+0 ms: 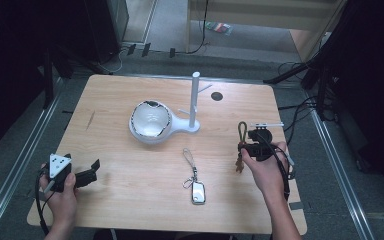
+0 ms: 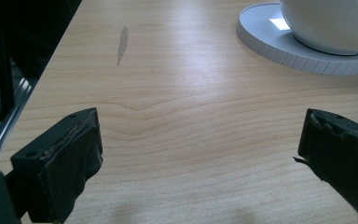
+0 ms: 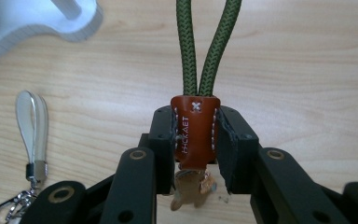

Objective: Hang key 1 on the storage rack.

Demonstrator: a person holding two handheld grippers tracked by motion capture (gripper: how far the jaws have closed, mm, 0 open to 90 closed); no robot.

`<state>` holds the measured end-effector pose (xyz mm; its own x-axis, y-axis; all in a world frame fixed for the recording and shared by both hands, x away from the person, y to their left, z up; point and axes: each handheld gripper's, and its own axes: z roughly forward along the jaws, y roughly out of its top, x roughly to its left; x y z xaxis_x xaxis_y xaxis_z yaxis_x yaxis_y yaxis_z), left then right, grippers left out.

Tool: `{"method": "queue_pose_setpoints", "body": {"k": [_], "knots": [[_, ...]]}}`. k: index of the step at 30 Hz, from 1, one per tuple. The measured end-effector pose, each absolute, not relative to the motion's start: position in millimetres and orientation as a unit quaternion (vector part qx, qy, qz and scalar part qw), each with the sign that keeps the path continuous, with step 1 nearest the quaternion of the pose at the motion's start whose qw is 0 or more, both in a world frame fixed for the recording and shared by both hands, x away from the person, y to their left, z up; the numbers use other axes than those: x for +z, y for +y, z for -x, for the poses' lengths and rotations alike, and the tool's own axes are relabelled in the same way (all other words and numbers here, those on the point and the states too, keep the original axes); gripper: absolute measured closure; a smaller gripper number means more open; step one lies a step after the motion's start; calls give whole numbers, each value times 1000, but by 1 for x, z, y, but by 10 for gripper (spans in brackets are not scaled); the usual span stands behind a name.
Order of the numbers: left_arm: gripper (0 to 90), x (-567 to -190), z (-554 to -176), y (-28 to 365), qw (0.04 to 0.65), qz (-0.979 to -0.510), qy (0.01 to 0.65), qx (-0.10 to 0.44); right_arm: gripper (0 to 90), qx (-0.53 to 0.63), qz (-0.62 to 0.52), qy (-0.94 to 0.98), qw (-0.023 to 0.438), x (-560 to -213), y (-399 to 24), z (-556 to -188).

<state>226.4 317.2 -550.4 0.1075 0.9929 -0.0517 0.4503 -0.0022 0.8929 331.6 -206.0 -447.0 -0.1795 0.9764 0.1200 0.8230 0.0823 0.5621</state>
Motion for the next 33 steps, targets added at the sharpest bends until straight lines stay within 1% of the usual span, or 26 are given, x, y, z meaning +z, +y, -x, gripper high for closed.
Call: {"method": "queue_pose_setpoints", "body": {"k": [7,14,22,25,33], "knots": [[0,-550,-226,317,406,-624,578,334,698,308,-599,718,178,-436,-202,-330],[0,-550,-226,317,406,-624,578,334,696,358,-564,709,227,-428,-195,-327],[0,-550,-227,317,407,-622,579,335,696,406,-537,691,264,-418,-189,-325],[0,-550,-227,317,405,-624,578,335,693,424,-523,688,272,-415,-188,-326],[0,-550,-227,318,407,-622,580,333,689,465,-498,679,274,-409,-183,-331]]}}
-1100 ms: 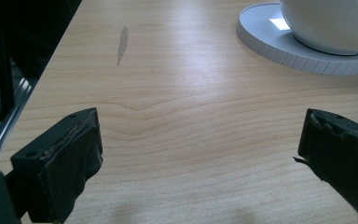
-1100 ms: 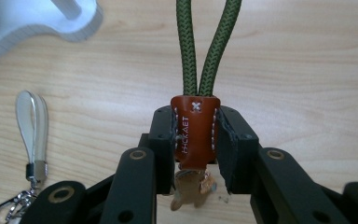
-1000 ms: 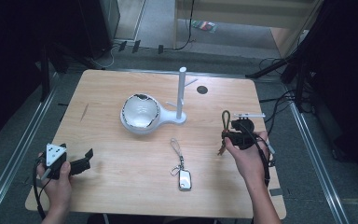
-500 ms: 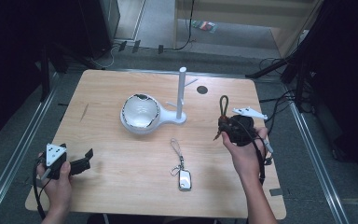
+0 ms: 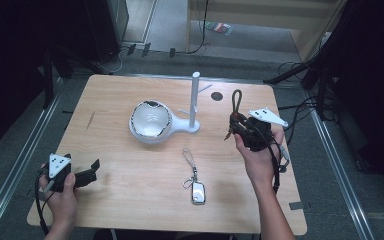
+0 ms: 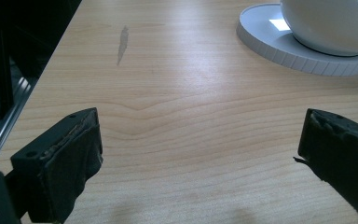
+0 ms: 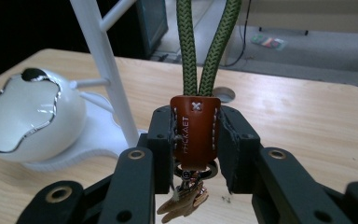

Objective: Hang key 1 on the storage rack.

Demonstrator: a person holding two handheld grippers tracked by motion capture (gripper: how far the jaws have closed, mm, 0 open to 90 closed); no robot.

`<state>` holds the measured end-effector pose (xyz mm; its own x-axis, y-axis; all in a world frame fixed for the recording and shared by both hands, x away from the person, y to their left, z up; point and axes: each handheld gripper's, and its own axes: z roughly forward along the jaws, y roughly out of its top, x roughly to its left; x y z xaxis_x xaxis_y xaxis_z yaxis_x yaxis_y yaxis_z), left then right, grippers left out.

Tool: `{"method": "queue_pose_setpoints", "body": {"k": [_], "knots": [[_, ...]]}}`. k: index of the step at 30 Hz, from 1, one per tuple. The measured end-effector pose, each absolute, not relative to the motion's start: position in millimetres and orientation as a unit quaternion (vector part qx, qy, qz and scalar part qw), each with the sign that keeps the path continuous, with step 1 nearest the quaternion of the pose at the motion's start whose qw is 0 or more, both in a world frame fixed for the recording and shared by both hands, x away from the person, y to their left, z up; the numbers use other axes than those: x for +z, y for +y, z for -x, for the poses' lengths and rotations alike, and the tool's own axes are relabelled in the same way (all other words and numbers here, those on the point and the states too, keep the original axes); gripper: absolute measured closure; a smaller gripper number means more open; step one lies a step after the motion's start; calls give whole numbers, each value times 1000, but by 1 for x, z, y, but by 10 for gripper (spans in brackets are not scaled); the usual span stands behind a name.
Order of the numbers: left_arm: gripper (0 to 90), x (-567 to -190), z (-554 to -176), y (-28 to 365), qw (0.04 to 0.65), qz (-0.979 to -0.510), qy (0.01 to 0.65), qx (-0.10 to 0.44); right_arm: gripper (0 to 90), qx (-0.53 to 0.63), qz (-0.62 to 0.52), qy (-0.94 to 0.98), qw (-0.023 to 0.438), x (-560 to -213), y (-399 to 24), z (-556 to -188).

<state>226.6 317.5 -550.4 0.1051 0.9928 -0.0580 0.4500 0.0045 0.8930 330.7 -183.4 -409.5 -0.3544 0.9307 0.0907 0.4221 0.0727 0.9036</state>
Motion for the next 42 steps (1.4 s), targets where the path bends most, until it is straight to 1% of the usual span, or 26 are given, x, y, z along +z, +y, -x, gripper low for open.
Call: {"method": "queue_pose_setpoints", "body": {"k": [4,6,12,16,26,38,42], "knots": [[0,-550,-227,318,406,-624,578,333,688,467,-491,678,285,-408,-179,-333],[0,-550,-226,318,406,-624,579,333,687,468,-490,680,279,-407,-178,-336],[0,-550,-226,318,406,-623,580,332,685,482,-473,683,278,-400,-172,-345],[0,-550,-226,318,407,-623,580,332,683,484,-462,686,284,-397,-167,-351],[0,-550,-227,318,408,-623,580,331,682,491,-463,692,256,-401,-157,-366],[0,-550,-227,318,408,-623,580,330,681,475,-461,708,244,-411,-145,-377],[0,-550,-227,318,408,-623,580,330,681,469,-452,717,247,-413,-142,-379]]}}
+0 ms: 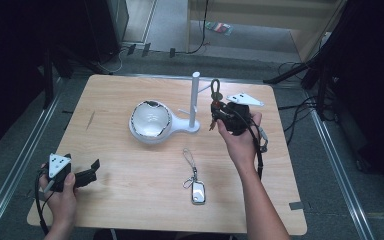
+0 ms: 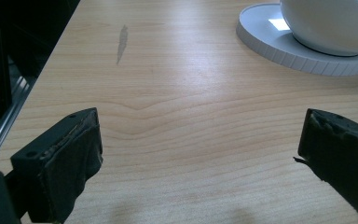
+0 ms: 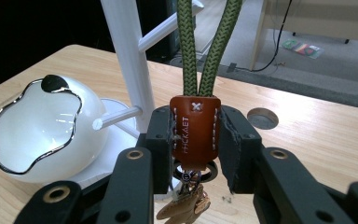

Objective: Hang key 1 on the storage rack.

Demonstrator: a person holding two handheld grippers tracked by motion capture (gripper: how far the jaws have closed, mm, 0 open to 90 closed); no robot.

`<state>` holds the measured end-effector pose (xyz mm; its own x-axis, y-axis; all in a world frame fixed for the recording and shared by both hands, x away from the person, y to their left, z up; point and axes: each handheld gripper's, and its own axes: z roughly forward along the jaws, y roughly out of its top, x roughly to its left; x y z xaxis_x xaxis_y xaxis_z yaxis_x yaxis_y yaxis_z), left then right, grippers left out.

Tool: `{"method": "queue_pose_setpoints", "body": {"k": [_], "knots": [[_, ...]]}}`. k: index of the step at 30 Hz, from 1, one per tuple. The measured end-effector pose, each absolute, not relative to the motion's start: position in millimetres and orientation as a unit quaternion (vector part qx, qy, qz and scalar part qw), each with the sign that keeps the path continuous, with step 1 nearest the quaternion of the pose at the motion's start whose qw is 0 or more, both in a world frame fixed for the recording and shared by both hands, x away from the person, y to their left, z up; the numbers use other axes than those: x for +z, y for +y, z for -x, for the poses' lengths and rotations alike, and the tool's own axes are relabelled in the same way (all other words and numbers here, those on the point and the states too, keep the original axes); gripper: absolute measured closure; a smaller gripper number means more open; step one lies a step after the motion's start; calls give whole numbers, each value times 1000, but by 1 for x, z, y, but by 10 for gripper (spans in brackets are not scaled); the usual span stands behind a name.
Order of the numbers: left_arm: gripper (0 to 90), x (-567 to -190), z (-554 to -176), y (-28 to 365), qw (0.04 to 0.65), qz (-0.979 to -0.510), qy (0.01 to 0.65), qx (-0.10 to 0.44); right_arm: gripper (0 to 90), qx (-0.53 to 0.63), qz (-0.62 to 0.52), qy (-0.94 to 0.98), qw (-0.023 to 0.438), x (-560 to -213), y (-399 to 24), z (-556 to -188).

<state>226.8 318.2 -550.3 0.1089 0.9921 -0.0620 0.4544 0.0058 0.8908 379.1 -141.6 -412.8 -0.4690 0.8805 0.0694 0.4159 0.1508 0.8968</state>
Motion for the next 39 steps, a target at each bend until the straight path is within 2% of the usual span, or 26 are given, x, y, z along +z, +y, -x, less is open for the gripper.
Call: {"method": "queue_pose_setpoints", "body": {"k": [39], "knots": [[0,-550,-227,319,408,-623,582,328,673,450,-442,745,215,-423,-127,-396]]}}
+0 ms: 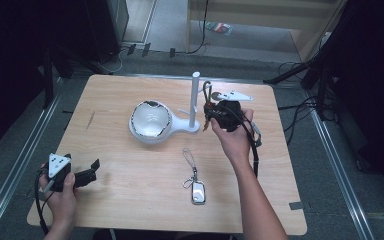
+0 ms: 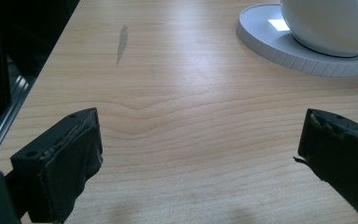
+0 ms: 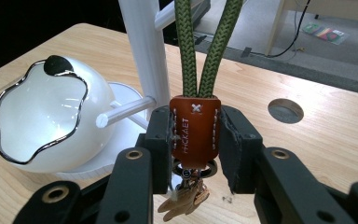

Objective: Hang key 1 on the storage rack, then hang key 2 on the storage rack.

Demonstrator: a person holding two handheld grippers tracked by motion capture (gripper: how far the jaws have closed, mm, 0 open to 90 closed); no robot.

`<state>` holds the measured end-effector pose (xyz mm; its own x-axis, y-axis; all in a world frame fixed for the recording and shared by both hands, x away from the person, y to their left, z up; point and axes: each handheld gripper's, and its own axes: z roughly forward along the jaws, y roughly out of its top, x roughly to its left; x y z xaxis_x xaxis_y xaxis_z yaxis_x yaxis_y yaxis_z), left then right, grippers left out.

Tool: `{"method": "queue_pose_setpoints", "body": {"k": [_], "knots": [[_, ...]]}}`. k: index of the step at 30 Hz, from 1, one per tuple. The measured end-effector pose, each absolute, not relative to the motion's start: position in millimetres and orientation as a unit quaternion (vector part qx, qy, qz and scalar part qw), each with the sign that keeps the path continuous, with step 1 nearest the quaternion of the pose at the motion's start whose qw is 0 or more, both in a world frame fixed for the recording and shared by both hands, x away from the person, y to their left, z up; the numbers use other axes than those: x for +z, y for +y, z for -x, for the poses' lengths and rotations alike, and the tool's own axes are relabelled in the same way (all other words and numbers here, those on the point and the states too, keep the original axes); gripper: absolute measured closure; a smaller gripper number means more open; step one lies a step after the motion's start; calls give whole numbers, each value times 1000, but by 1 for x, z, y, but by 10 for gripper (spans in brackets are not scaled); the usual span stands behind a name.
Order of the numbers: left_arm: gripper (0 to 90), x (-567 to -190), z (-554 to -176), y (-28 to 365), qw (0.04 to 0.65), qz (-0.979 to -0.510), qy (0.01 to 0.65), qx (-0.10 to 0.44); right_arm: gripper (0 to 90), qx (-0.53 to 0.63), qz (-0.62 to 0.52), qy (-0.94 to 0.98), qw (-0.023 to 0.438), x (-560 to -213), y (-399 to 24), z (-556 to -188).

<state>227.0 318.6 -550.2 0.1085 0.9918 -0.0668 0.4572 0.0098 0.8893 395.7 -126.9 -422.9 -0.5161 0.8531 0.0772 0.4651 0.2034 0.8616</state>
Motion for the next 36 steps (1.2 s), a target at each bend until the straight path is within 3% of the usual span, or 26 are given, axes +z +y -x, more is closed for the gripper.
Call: {"method": "queue_pose_setpoints", "body": {"k": [10,23,36], "knots": [[0,-550,-227,319,411,-622,582,326,604,453,-446,743,209,-427,-128,-392],[0,-550,-227,319,410,-621,583,326,591,393,-460,765,223,-429,-126,-370],[0,-550,-228,318,408,-623,582,326,567,316,-458,809,188,-440,-112,-345]]}}
